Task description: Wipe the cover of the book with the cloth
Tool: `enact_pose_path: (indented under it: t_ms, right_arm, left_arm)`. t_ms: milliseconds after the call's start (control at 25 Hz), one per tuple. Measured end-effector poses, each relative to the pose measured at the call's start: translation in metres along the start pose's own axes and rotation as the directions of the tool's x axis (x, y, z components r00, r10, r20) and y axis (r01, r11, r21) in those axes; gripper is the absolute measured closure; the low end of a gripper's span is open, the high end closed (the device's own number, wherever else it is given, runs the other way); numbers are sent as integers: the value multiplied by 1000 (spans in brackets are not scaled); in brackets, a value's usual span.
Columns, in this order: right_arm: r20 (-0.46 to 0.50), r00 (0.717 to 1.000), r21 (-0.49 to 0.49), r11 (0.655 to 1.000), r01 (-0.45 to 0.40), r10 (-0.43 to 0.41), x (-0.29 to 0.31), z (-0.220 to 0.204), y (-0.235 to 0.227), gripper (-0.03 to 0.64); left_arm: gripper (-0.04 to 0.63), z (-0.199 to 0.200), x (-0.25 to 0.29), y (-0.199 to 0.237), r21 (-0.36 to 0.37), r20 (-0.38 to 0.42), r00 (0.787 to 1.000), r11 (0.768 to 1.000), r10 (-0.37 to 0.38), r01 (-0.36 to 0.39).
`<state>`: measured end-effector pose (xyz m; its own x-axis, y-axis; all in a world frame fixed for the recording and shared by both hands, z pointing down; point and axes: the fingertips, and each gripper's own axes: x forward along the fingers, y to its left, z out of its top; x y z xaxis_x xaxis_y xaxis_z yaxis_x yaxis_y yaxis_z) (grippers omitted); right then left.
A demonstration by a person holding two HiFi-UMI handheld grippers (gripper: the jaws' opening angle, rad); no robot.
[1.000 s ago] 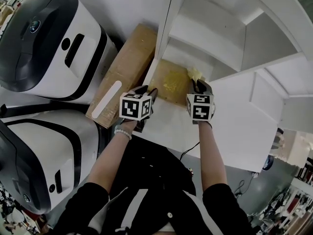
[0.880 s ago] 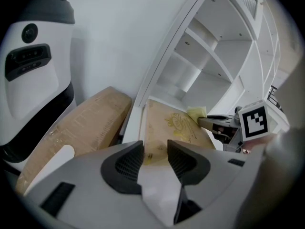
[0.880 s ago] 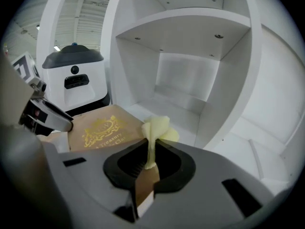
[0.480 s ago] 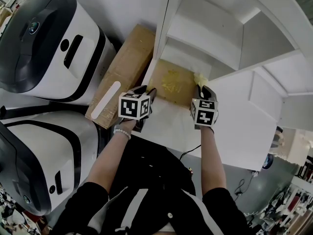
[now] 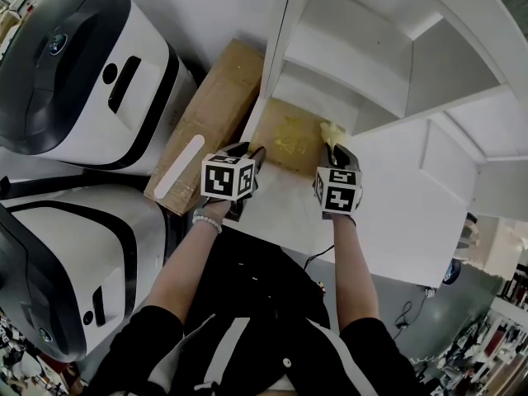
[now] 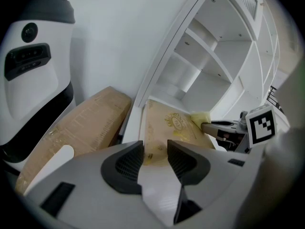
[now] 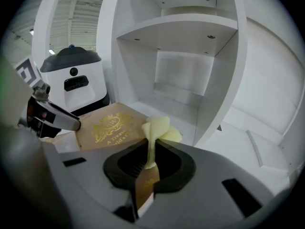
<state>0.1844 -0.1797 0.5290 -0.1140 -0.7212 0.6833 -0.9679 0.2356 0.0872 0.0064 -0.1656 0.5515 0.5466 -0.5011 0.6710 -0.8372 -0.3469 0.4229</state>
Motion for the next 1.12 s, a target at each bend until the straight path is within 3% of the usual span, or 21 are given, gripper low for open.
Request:
enact_pose_path:
  t_ms: [280, 480, 880, 1120]
  right_arm:
    - [5, 999, -27, 998, -49, 49, 5, 8, 24, 580]
    - [44, 992, -97, 989, -110, 115, 3, 30, 55, 580]
    - [48, 942, -186, 930, -317, 331, 14, 61, 140, 581]
    - [7, 933, -206, 913, -351, 360, 23, 54, 156, 580]
  left_arm:
    - [434, 0, 0, 0, 0, 1, 1000, 1000, 1, -1]
    - [434, 0, 0, 0, -1, 2, 1000, 1000, 0, 0]
    - [436, 1, 0, 0, -5, 6, 1000, 1000, 3, -3]
    - [436, 0, 0, 0, -3, 10, 1000, 1000, 1, -1]
